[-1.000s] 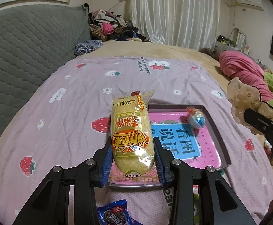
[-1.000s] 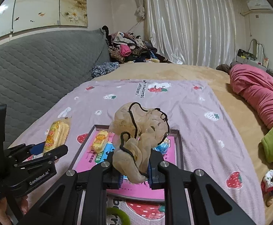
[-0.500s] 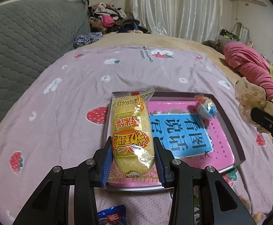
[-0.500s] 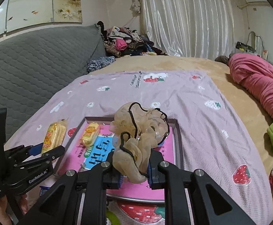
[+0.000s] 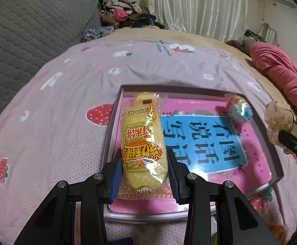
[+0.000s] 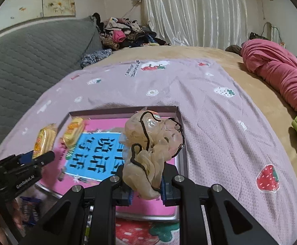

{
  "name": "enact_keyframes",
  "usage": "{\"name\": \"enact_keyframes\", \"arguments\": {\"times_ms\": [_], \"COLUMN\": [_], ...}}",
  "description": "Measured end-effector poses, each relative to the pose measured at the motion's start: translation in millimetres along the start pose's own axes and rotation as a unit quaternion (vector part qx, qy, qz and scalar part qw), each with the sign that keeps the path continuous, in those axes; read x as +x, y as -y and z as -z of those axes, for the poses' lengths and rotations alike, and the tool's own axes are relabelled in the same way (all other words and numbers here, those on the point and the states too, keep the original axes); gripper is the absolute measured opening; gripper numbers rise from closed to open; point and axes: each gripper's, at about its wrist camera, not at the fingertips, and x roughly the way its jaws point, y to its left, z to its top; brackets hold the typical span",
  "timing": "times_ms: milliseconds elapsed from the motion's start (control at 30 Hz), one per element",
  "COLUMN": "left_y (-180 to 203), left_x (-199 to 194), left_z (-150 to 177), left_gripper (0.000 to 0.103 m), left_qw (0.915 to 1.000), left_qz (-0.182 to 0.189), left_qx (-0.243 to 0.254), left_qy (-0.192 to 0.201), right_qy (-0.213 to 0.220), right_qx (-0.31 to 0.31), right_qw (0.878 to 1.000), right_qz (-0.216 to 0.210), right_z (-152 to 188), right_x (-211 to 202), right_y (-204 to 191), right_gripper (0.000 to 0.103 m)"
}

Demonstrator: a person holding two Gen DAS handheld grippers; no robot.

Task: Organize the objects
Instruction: 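Carry the snack cake and mesh pouch over the pink tray with both grippers, then lower and open left gripper on the snack cake while right releases the pouch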

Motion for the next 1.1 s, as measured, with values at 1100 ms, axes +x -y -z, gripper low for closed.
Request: {"name": "enact_keyframes", "arguments": {"times_ms": [1100], "left_y": [-5.0], "left_x": [33.6], "left_z": [12.1], "left_gripper": [0.062], "left_qw": [0.9986], "left_qz": [0.024], "left_qx": [0.001], "left_qy": [-0.047], "right_qy": [-0.070], "right_qx": [-0.041], "right_qw": [0.996], "right_qz": [0.034], "right_z": [20.4], "right_x": [51.0], "right_y": [-0.3], "right_gripper": [0.047]}}
